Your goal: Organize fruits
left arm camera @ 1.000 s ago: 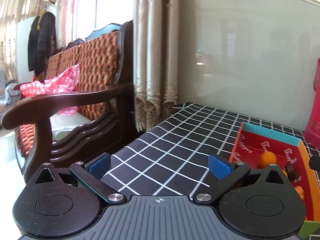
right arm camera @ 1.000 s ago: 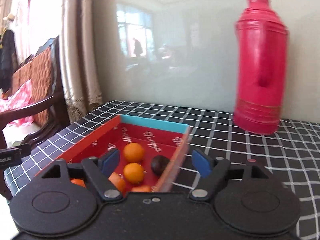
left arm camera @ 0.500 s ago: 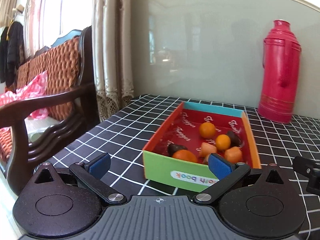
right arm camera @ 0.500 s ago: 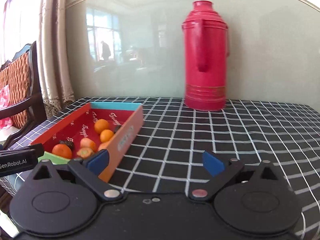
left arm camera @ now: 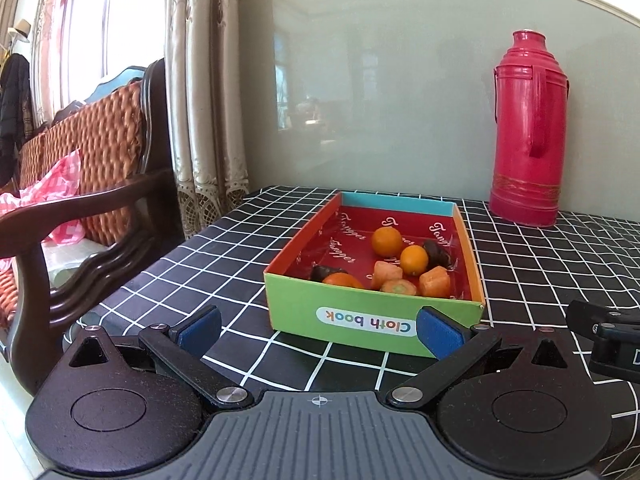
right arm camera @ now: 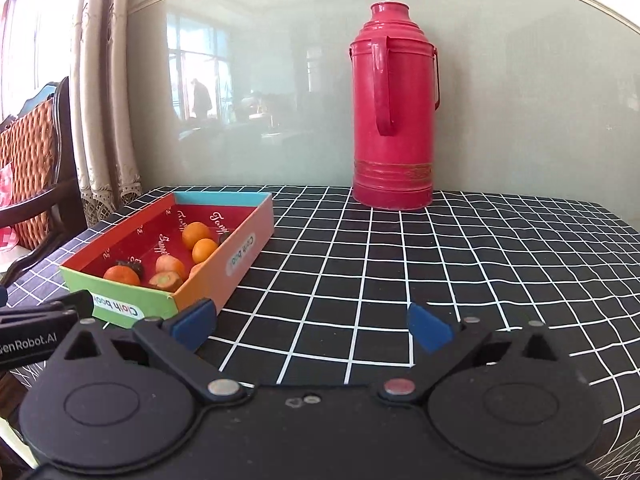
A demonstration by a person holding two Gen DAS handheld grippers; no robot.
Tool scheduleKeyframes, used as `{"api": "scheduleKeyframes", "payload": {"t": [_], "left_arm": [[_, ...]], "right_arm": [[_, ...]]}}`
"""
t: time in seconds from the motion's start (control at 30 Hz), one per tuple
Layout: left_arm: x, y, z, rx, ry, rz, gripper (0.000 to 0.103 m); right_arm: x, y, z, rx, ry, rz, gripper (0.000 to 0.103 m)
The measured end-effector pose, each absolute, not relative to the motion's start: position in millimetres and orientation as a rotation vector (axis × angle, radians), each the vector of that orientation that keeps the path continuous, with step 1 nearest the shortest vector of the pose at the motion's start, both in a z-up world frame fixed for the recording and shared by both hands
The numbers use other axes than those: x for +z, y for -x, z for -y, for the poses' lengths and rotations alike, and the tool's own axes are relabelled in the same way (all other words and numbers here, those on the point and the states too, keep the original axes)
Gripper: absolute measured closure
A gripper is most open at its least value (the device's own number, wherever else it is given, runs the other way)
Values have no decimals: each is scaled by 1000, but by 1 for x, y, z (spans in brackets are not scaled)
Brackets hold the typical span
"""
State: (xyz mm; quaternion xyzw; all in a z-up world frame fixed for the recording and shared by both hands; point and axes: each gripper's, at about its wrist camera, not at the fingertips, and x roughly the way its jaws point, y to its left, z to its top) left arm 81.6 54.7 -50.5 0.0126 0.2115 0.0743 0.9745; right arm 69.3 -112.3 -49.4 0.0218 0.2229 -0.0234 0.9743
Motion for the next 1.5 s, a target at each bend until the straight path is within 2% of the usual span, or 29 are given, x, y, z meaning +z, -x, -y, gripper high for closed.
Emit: {"api": "scheduleKeyframes", "payload": {"t": [1.5], "left_arm": [[-38,-79,-65,151,26,-383,0]], "right_arm": [[-30,-67,102,-4,-38,-360,6]]}}
